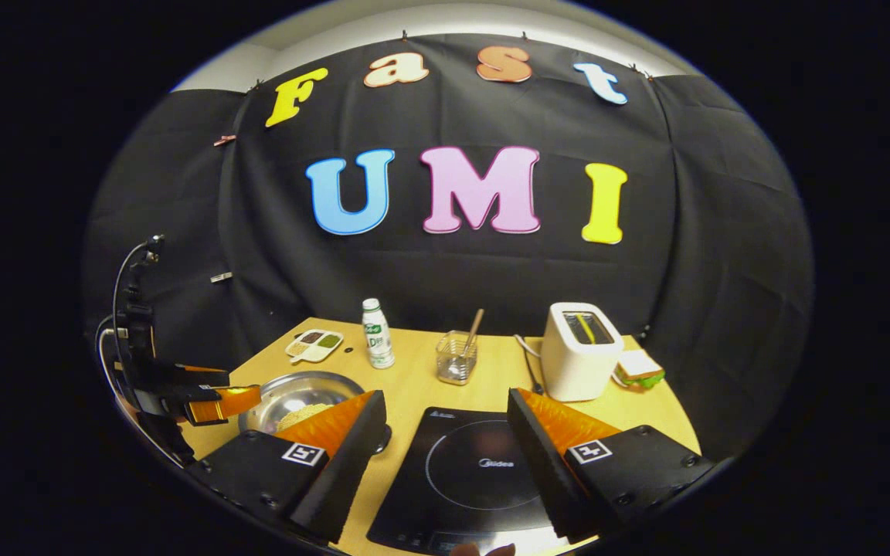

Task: First push the handle of the pot to place it horizontally, then grasp the pot with both hands and set it on the induction cooktop.

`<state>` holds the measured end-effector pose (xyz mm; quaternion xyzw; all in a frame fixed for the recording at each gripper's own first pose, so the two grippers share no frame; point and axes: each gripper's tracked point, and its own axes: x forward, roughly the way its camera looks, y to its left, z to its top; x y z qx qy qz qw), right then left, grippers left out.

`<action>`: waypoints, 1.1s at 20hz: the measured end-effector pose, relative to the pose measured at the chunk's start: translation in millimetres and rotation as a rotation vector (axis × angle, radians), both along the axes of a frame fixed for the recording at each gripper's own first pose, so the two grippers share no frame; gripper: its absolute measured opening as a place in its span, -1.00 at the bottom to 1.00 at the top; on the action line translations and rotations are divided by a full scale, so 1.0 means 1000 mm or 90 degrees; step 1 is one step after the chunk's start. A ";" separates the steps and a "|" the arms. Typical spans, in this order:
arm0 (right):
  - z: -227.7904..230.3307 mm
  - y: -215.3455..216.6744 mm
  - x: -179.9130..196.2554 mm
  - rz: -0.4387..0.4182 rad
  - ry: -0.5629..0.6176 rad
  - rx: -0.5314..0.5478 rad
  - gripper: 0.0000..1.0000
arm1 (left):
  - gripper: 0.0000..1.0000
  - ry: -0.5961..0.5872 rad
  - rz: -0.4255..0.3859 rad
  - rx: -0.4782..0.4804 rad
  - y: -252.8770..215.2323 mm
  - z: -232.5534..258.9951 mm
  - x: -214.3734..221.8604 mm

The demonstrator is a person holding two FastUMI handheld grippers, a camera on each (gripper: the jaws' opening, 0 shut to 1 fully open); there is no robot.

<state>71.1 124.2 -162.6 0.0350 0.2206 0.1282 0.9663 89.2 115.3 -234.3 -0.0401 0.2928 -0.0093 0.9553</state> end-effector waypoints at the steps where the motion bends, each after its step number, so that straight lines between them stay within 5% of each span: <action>1: -0.012 0.014 0.004 0.013 0.020 0.009 0.96 | 0.95 0.003 0.001 0.004 0.012 -0.004 0.001; 12: -0.128 0.098 0.030 0.050 0.219 0.058 0.97 | 0.96 0.116 0.022 0.016 0.112 -0.094 0.022; 22: -0.185 0.132 0.043 0.065 0.280 0.042 0.97 | 0.96 0.164 0.018 -0.008 0.119 -0.150 0.053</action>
